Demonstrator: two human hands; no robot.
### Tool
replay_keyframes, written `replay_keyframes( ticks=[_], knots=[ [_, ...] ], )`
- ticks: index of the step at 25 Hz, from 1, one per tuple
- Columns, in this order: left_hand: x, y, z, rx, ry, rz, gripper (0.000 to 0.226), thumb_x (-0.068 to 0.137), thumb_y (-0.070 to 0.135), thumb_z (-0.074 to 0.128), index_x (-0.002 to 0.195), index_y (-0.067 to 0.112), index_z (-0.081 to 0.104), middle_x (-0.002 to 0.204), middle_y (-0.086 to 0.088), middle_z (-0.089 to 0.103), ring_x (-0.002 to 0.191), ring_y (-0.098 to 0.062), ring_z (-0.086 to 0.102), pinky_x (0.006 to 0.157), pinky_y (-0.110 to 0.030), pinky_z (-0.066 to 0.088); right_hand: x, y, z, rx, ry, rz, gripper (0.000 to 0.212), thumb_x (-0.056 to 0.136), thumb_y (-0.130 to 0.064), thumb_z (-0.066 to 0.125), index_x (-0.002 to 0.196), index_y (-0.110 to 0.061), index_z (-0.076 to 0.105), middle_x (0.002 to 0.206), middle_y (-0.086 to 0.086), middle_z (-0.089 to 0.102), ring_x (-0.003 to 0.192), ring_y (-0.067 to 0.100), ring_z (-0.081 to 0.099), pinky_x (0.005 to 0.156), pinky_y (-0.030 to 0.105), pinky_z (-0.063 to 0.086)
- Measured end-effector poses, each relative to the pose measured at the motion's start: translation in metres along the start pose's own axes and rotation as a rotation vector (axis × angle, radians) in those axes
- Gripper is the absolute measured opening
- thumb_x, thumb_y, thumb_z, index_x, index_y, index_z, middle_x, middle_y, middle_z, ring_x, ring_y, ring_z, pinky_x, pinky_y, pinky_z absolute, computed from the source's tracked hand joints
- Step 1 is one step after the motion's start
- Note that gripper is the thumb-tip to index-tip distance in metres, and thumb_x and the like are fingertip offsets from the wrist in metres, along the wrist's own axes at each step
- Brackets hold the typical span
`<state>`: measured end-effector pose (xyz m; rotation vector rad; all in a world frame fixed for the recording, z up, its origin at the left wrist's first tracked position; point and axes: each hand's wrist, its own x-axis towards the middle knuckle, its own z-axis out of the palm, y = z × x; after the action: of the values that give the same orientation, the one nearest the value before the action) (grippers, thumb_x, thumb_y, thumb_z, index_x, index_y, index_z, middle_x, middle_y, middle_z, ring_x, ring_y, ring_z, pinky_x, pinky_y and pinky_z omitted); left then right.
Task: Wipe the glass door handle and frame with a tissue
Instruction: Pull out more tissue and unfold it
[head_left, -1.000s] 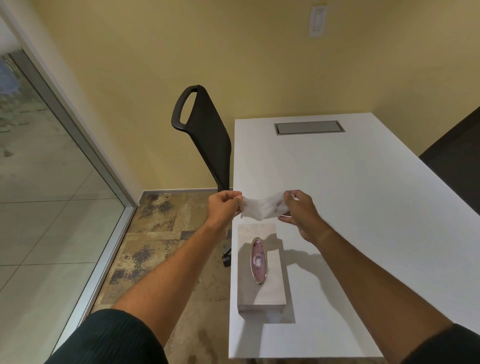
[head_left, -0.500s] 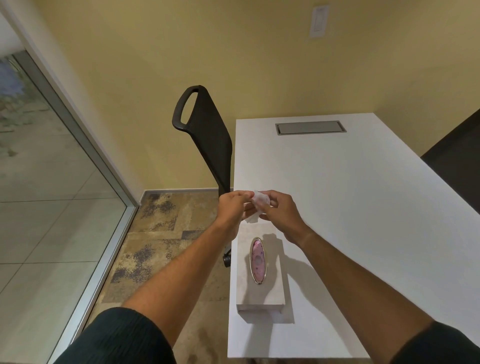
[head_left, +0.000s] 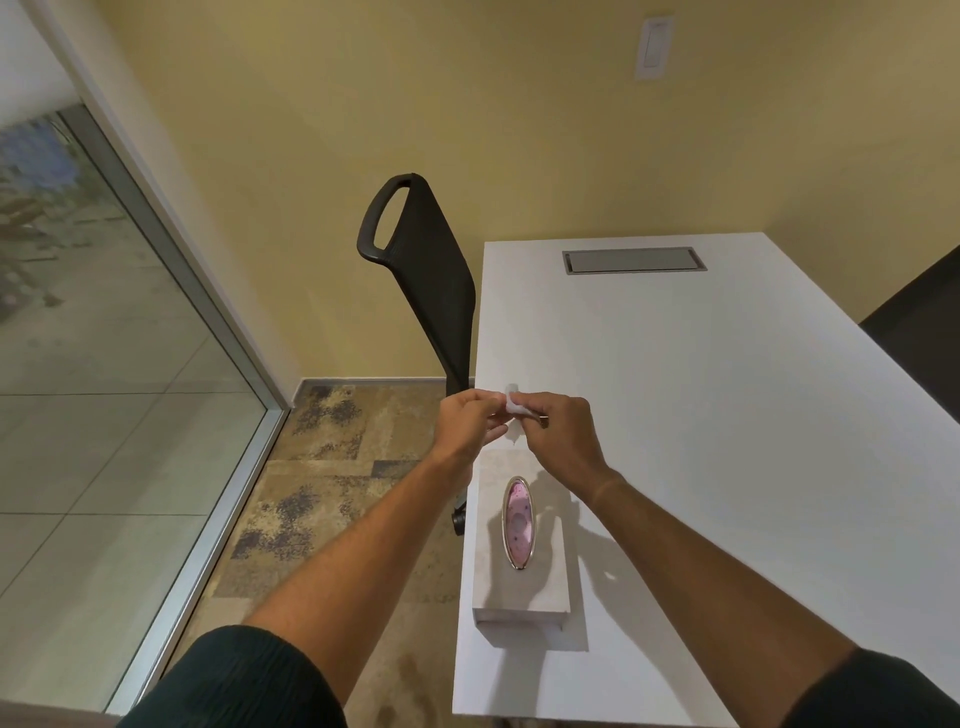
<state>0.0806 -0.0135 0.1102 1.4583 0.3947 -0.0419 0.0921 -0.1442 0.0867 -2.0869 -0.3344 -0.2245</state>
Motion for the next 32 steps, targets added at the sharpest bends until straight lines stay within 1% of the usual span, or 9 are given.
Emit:
replay_keyframes(
  ticks=[5,11,15,17,19,21,24,27,32],
  knots=[
    [-0.003,0.002,0.0,-0.207,0.026,-0.106,0.016,0.1,0.009,0.053,0.089,0.005,0.064,0.103,-0.019,0.072,0.09,-0.029,0.073,0.085,-0.037,0.061,-0.003,0.001,-0.001,-0.125,-0.039,-0.197,0.035,0.087,-0.008,0.072,0.122,-0.01,0.069,0.12,0.01,0.071,0.107,0.025,0.068,0.094,0.024,0.049],
    [-0.018,0.007,0.001,-0.292,0.011,-0.174,0.023,0.104,0.019,0.046,0.11,0.005,0.064,0.112,-0.015,0.07,0.094,-0.024,0.069,0.074,-0.03,0.056,-0.007,0.004,-0.003,-0.181,-0.156,-0.233,0.056,0.088,0.0,0.067,0.14,-0.018,0.055,0.145,0.013,0.052,0.129,0.031,0.055,0.101,0.024,0.038],
    [-0.031,0.011,-0.003,-0.248,0.029,-0.155,0.028,0.105,0.021,0.046,0.114,0.002,0.064,0.113,-0.016,0.07,0.098,-0.026,0.068,0.081,-0.032,0.057,-0.01,0.0,-0.004,-0.226,-0.188,-0.281,0.053,0.091,0.0,0.064,0.141,-0.016,0.053,0.145,0.011,0.052,0.128,0.03,0.056,0.105,0.027,0.039],
    [-0.039,0.013,-0.006,-0.047,0.087,-0.055,0.025,0.106,0.026,0.047,0.101,0.007,0.063,0.11,-0.016,0.071,0.097,-0.025,0.068,0.084,-0.033,0.055,-0.011,-0.004,-0.003,-0.275,-0.174,-0.312,0.051,0.091,-0.003,0.067,0.139,-0.012,0.055,0.142,0.011,0.054,0.126,0.029,0.058,0.106,0.03,0.04],
    [-0.047,0.011,-0.017,0.276,0.205,0.117,0.025,0.105,0.032,0.048,0.098,0.011,0.06,0.11,-0.015,0.068,0.094,-0.021,0.063,0.079,-0.028,0.05,-0.013,-0.01,-0.002,-0.367,-0.171,-0.381,0.055,0.086,-0.004,0.073,0.138,-0.009,0.055,0.141,0.013,0.055,0.124,0.03,0.06,0.103,0.03,0.04],
    [-0.055,0.006,-0.036,0.691,0.312,0.284,0.032,0.103,0.04,0.047,0.115,0.013,0.058,0.121,-0.011,0.06,0.103,-0.02,0.056,0.089,-0.034,0.048,-0.014,-0.02,0.001,-0.476,-0.135,-0.478,0.059,0.079,0.002,0.078,0.135,-0.004,0.058,0.137,0.018,0.058,0.119,0.034,0.063,0.096,0.037,0.05],
    [-0.069,0.002,-0.069,1.13,0.382,0.379,0.061,0.099,0.053,0.038,0.149,0.018,0.038,0.15,-0.013,0.04,0.136,-0.027,0.04,0.115,-0.051,0.032,-0.013,-0.041,0.011,-0.539,-0.028,-0.628,0.06,0.069,0.006,0.084,0.126,0.001,0.064,0.127,0.022,0.065,0.111,0.037,0.066,0.08,0.043,0.058],
    [-0.083,0.005,-0.099,1.229,0.44,0.37,0.077,0.091,0.062,0.028,0.157,0.022,0.027,0.162,-0.014,0.026,0.148,-0.028,0.026,0.12,-0.052,0.023,-0.012,-0.066,0.029,-0.542,-0.016,-0.734,0.062,0.065,0.004,0.087,0.124,0.002,0.065,0.125,0.021,0.066,0.113,0.036,0.066,0.083,0.039,0.056],
    [-0.115,0.007,-0.157,1.255,0.576,0.331,0.078,0.089,0.063,0.027,0.155,0.023,0.03,0.161,-0.018,0.027,0.146,-0.031,0.029,0.117,-0.048,0.025,-0.013,-0.109,0.072,-0.545,-0.058,-0.888,0.059,0.069,0.001,0.085,0.124,0.003,0.064,0.126,0.022,0.065,0.117,0.037,0.063,0.103,0.04,0.036]
  ],
)
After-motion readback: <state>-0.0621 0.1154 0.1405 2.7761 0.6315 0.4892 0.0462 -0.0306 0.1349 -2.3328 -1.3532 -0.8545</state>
